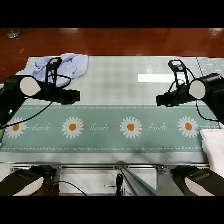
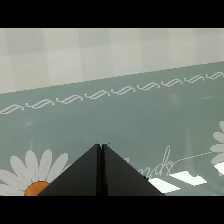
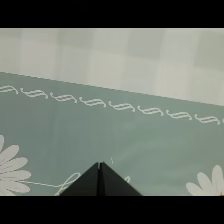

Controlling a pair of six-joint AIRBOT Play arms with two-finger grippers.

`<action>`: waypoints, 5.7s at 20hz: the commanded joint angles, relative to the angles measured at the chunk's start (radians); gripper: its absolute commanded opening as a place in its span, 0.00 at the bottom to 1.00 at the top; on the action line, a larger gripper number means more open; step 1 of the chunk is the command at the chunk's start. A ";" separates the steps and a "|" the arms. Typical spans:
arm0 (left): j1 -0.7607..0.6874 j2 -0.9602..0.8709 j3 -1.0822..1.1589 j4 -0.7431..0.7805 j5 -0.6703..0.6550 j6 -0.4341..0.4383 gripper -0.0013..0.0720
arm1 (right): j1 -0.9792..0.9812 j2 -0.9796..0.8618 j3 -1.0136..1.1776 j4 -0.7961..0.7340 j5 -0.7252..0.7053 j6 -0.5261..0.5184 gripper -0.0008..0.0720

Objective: Fold the shirts.

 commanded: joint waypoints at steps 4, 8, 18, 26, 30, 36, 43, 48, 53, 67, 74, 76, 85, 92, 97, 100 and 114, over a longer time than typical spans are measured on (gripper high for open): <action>0.000 -0.001 0.000 -0.001 0.005 0.000 0.05 | 0.001 0.000 0.000 0.000 0.000 0.000 0.04; 0.000 -0.001 0.000 -0.001 0.005 0.001 0.05 | 0.001 0.000 0.000 0.000 0.000 0.000 0.04; 0.000 -0.001 0.000 0.099 0.105 0.037 0.40 | 0.000 -0.001 0.000 0.001 -0.144 0.026 0.25; 0.257 -0.172 0.107 0.470 0.588 -0.079 0.98 | 0.001 -0.021 0.000 -0.015 -0.214 0.075 0.88; 0.366 -0.472 0.385 0.455 0.398 -0.076 0.98 | 0.001 -0.020 0.000 -0.013 -0.215 0.116 0.88; 0.392 -0.839 0.798 0.395 0.107 -0.077 0.97 | 0.001 -0.020 0.000 0.039 -0.214 0.115 0.88; 0.392 -0.929 0.877 0.257 -0.079 -0.062 0.96 | 0.001 -0.020 0.000 0.066 -0.213 0.111 0.86; 0.383 -0.903 1.035 0.253 -0.254 0.005 0.05 | 0.001 -0.016 0.000 0.103 -0.209 0.094 0.87; 0.346 -0.633 1.090 0.238 -0.102 -0.017 0.05 | 0.001 0.079 0.000 0.134 -0.188 0.071 0.86; -0.012 -0.052 1.065 0.180 0.010 -0.013 0.05 | 0.001 0.459 0.000 0.210 -0.106 0.060 0.86; -0.481 0.024 0.723 0.182 0.120 -0.029 0.05 | 0.001 0.474 0.000 0.206 -0.043 0.069 0.86; -0.546 0.027 0.603 0.183 0.138 -0.069 0.05 | 0.001 0.474 0.000 0.179 -0.041 0.077 0.86; -0.561 0.014 -0.011 0.162 0.233 -0.278 0.05 | 0.001 0.472 0.000 0.066 -0.008 0.150 0.86; -0.437 0.016 0.087 0.185 0.003 -0.121 0.97 | -0.062 0.418 0.002 -0.047 0.007 0.145 0.88; -0.024 0.074 0.156 0.210 -0.087 -0.069 0.97 | -0.563 0.418 -0.053 -0.153 0.112 0.050 0.88; 0.203 0.031 -0.007 -0.086 -0.101 0.007 0.97 | -0.846 0.418 -0.235 0.135 0.058 -0.056 0.88; 0.010 -0.415 -0.045 -0.708 0.007 0.417 0.97 | -0.878 0.417 -0.540 0.708 0.073 -0.391 0.88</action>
